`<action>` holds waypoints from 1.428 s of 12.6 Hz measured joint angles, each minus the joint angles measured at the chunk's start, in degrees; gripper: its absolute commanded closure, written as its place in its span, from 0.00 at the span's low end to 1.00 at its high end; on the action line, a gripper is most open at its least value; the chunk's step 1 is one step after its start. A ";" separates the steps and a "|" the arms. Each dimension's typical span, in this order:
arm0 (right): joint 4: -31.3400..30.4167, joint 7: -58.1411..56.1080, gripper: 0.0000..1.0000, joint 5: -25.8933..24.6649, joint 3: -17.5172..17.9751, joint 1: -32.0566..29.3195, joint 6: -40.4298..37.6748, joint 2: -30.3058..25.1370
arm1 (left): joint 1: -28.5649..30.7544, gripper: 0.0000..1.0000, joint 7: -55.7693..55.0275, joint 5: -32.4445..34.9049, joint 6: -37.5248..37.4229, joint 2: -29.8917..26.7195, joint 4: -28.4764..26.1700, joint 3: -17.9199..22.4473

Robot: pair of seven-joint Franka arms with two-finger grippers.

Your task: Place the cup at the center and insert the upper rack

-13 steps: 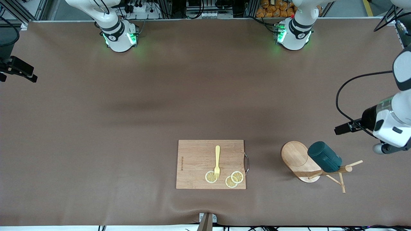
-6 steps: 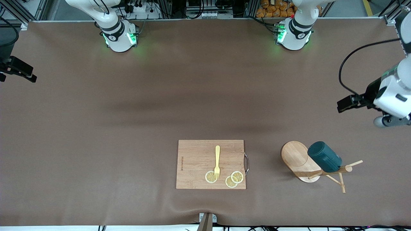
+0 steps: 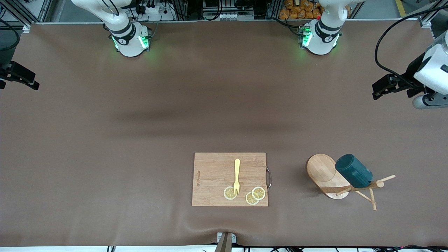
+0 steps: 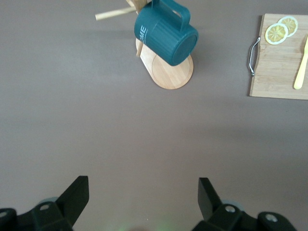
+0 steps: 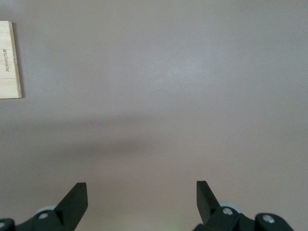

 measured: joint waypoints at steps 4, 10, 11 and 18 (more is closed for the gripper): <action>0.00 0.00 0.00 0.00 -0.04 0.01 0.00 0.00 | -8.68 0.00 0.54 -2.07 1.81 -5.04 -6.71 10.85; 0.02 0.01 0.00 0.12 0.26 0.48 0.00 0.00 | -11.64 0.00 2.57 -2.33 2.16 -7.43 -8.87 15.41; 0.03 0.01 0.00 0.12 0.27 0.49 0.00 0.00 | -11.64 0.00 4.65 -2.34 2.22 -7.43 -8.89 15.57; 0.09 0.01 0.00 0.12 0.23 0.49 0.00 0.00 | -12.88 0.00 8.06 -2.36 0.92 -7.65 -9.10 17.77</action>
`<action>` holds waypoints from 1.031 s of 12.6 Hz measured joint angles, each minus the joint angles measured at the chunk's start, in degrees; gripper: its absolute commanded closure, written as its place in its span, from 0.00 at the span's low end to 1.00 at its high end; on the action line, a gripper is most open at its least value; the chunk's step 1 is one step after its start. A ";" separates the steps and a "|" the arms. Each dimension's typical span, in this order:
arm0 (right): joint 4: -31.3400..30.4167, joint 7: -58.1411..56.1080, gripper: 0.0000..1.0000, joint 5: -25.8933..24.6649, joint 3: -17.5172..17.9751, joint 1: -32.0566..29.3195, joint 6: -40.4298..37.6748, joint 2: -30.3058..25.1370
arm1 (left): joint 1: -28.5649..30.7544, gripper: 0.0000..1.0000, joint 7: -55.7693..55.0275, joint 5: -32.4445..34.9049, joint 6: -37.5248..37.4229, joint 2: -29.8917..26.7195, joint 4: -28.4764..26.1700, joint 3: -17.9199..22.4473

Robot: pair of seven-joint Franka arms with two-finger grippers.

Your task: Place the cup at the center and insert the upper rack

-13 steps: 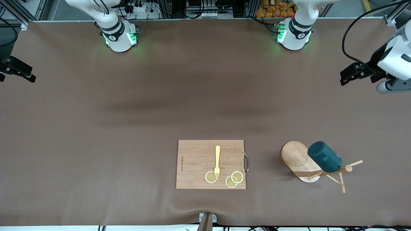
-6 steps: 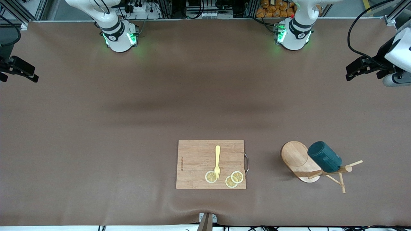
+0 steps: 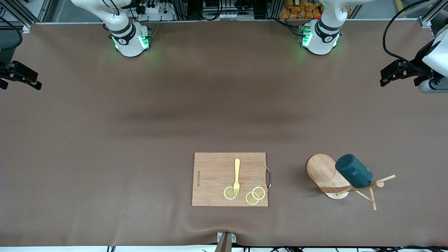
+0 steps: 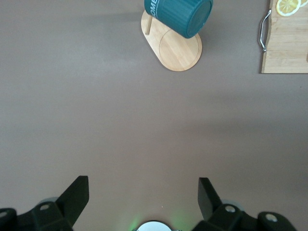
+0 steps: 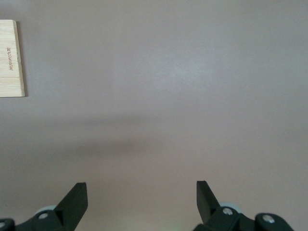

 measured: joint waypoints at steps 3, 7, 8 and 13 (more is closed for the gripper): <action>0.00 0.00 0.00 0.00 0.00 0.00 0.00 0.00 | -0.02 0.00 -0.70 0.00 -0.13 -0.01 0.00 0.06; 0.01 0.00 0.00 0.00 0.00 0.00 0.00 0.00 | -0.40 0.00 -2.03 0.00 -0.14 -0.01 0.00 0.06; 0.01 0.00 0.00 0.00 0.00 0.00 0.00 0.00 | -0.48 0.00 -2.07 0.00 -0.14 -0.01 -0.01 0.06; 0.01 0.00 0.00 0.00 0.01 0.00 0.00 0.00 | -0.50 0.00 -2.13 0.00 -0.14 -0.01 -0.03 0.08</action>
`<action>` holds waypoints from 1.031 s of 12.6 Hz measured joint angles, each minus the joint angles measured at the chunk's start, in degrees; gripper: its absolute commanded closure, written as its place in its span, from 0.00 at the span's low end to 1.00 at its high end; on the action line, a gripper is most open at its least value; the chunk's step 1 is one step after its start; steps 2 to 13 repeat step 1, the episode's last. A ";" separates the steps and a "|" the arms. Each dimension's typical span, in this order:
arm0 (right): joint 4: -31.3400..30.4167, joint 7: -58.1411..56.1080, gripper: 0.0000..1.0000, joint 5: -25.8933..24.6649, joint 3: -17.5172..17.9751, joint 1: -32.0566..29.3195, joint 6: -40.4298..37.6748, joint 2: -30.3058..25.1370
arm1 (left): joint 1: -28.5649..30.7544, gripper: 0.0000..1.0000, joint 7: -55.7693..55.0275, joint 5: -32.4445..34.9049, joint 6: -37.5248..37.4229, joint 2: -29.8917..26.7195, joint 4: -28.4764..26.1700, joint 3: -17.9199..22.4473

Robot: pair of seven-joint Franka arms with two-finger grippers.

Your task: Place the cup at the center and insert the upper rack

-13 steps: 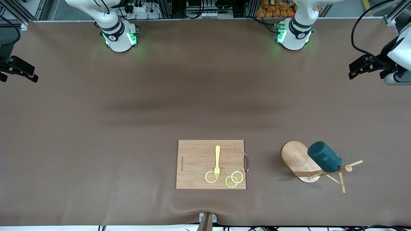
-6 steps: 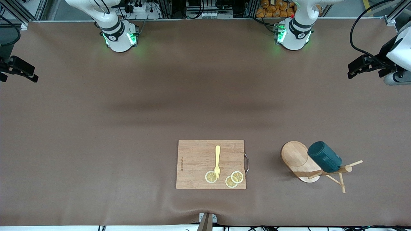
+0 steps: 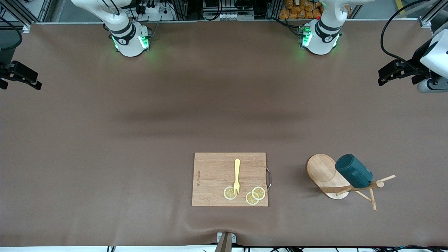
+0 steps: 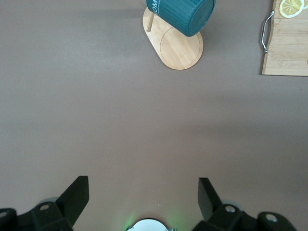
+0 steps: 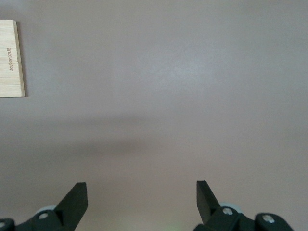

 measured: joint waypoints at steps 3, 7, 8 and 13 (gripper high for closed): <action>0.00 0.00 0.00 0.00 0.02 0.00 0.00 0.00 | 0.00 0.00 -0.02 0.00 0.00 0.00 0.00 0.00; 0.00 0.00 0.00 0.00 0.02 0.00 0.00 0.00 | 0.00 0.00 -0.02 0.00 0.00 0.00 0.00 0.00; 0.00 0.00 0.00 0.00 0.02 0.00 0.00 0.00 | 0.00 0.00 -0.02 0.00 0.00 0.00 0.00 0.00; 0.00 0.00 0.00 0.00 0.02 0.00 0.00 0.00 | 0.00 0.00 -0.02 0.00 0.00 0.00 0.00 0.00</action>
